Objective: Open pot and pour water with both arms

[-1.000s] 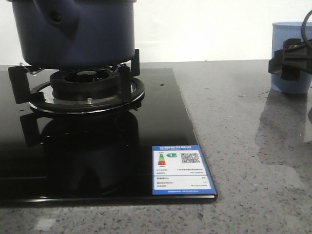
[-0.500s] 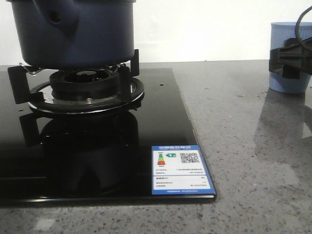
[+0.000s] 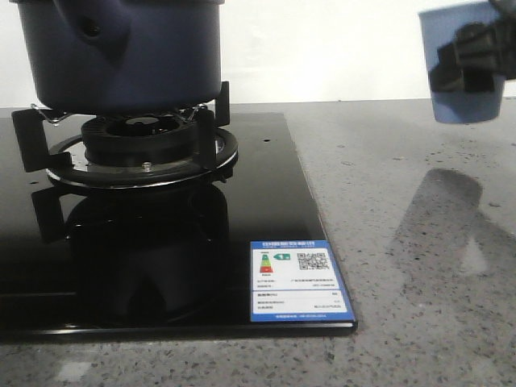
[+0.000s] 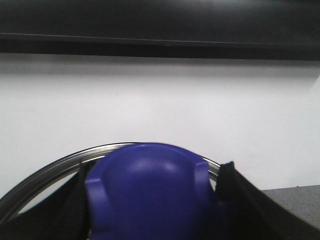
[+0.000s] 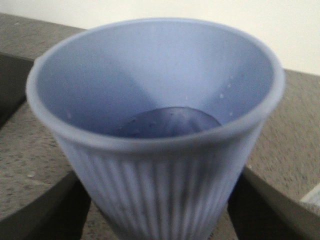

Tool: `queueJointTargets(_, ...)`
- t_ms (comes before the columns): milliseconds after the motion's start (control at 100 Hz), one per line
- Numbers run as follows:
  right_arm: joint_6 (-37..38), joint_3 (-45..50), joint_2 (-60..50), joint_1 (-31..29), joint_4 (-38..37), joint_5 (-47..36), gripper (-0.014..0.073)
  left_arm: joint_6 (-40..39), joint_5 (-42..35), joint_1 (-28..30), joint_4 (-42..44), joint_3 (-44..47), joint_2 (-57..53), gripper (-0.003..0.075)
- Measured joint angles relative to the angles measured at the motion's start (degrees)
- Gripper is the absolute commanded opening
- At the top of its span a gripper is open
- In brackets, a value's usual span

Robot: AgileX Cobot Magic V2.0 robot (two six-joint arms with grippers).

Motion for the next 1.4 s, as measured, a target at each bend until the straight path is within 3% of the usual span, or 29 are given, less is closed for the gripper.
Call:
queueJointTargets(250,0.0,-13.8,-0.7,7.4,-4.0,16.8,0.0382,0.0,0.0,0.0,0.0,0.0,0.0,0.0369)
queueJointTargets(650,-1.2,-31.7,3.0,17.9,-13.9,34.8,0.0382,0.0,0.6,3.4,0.3,0.0,0.0,0.0369)
queueJointTargets(1000,-8.5,-41.9,11.1,25.0,-19.3,42.6,0.0382,0.0,1.6,3.4,0.3,0.0,0.0,0.0369)
queueJointTargets(1400,-9.1,-43.4,16.4,30.9,-40.8,42.9,0.0382,0.0,1.6,3.4,0.3,0.0,0.0,0.0369)
